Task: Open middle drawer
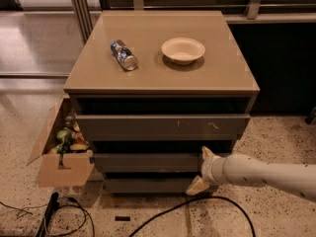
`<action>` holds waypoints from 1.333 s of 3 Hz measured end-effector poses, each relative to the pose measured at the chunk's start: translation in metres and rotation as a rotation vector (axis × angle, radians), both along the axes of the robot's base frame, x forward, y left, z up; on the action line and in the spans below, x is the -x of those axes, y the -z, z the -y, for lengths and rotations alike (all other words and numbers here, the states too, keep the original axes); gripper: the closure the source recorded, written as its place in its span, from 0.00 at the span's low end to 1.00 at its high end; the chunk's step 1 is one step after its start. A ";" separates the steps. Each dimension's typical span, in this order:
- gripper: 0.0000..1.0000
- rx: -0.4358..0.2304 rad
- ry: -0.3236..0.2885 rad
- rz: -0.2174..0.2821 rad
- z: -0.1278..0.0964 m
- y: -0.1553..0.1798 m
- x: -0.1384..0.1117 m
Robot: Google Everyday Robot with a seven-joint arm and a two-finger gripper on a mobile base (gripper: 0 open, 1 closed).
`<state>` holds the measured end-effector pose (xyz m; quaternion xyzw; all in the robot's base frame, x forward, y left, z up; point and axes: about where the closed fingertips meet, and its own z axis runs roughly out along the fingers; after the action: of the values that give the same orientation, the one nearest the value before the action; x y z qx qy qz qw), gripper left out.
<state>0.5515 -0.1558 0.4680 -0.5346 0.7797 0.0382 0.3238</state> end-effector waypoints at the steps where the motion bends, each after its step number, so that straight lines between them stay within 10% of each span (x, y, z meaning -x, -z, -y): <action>1: 0.00 -0.002 0.000 0.000 -0.001 0.000 -0.001; 4: 0.00 -0.049 -0.108 0.017 -0.035 0.034 -0.026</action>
Offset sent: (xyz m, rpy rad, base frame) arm 0.0325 0.0466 -0.0128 0.0447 -0.0859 0.1153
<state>0.5778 -0.1209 0.4344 -0.5679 0.7459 0.0699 0.3409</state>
